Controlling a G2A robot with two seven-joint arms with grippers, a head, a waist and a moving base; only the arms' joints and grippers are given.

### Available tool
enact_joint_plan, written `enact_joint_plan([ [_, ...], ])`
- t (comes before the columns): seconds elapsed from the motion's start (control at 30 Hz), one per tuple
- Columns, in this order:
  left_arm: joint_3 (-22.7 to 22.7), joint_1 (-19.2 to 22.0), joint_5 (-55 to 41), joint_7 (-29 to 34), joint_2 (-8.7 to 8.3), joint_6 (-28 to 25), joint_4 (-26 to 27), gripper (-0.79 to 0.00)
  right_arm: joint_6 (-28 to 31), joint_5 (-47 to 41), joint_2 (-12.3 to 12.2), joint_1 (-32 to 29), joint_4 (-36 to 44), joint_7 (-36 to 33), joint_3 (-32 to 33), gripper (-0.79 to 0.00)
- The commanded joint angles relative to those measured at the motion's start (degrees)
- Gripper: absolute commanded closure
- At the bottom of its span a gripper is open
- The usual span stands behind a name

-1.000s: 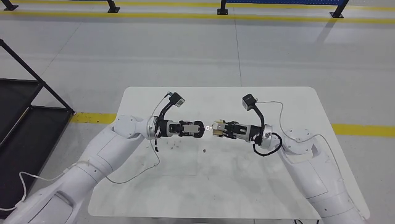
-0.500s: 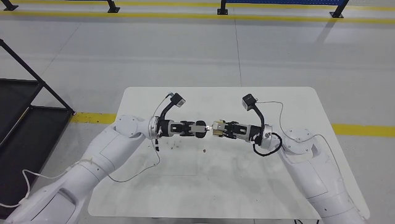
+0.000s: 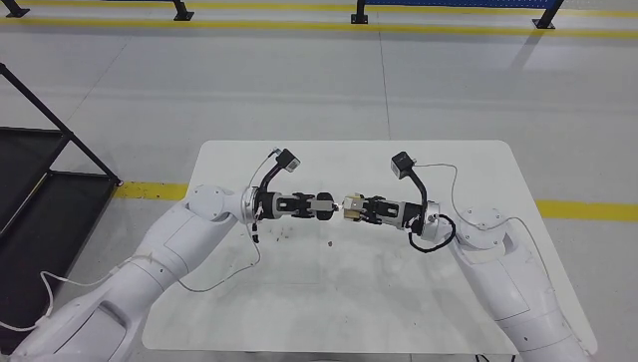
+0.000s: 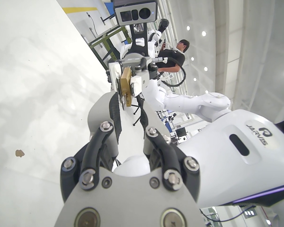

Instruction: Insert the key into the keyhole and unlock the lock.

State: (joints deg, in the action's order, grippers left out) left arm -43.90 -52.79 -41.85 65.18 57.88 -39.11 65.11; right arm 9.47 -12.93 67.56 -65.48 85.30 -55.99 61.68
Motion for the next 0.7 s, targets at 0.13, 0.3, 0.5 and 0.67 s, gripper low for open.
enact_joint_plan([
  [0.13,0.5,0.59,0.05,0.2,0.45,0.2,-0.6,-0.148,0.0,0.0,0.0,0.0,0.0,0.0,0.0,0.0],
  [0.3,0.8,1.06,0.21,0.43,0.77,0.43,-1.02,-0.062,0.0,0.0,0.0,0.0,0.0,0.0,0.0,0.0],
  [0.5,1.04,1.48,0.15,0.76,1.11,0.76,-1.41,0.0,0.0,0.0,0.0,0.0,0.0,0.0,0.0,0.0],
  [0.67,1.23,1.76,0.04,1.07,1.38,1.07,-1.59,0.0,0.0,0.0,0.0,0.0,0.0,0.0,0.0,0.0],
])
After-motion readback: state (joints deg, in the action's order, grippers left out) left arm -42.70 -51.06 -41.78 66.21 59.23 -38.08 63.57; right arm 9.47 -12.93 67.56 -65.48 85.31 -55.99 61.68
